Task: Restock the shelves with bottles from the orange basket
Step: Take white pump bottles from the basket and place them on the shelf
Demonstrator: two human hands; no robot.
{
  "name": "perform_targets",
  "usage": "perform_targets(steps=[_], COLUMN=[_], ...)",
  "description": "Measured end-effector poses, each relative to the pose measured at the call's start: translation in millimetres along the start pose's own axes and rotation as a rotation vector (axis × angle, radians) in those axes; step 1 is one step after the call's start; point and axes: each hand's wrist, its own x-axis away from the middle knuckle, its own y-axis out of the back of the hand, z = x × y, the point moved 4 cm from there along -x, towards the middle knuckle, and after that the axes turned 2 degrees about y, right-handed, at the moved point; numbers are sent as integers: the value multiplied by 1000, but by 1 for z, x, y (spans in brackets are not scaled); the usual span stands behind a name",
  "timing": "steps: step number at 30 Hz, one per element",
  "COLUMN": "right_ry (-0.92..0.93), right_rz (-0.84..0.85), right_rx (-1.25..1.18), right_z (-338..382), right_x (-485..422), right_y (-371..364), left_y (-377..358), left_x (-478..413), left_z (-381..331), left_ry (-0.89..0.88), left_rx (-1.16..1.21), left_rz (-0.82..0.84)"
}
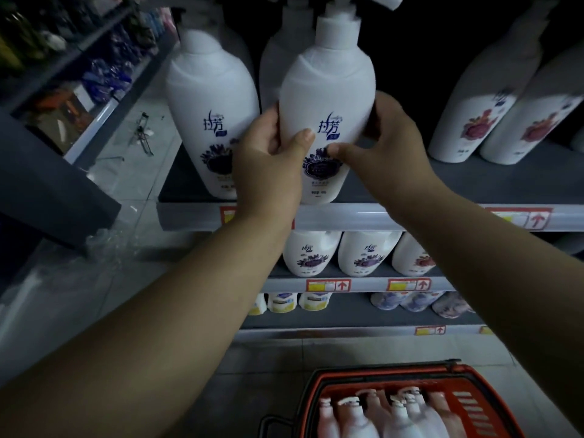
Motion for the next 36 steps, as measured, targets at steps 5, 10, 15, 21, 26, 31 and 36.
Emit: perform_targets(steps=[5,10,15,21,26,31,36], right_ry=[16,-14,-32,-123,-166,-219,-269], right_rz=[-17,2,6,18,-60,-4,76], right_rx=[-3,12,0,-45,-225,-315,-353], right_z=[-6,-18,-25,-39,-31,-30,-53], right_x=[-16,-19,-19,3,37,81,125], right_y=[-9,-19,-23,-33,-24,-5,33], left_y=[0,0,-3,-1,-1,-17,-41], left_x=[-13,-14,-16,1,23,62,118], left_z=[3,21,21,26,30,39,56], left_ry=[-22,8,20,65,83,161,217], left_rx=[-46,-201,-260,-165,-64,39,40], left_rz=[-5,50,131,173,230,161,102])
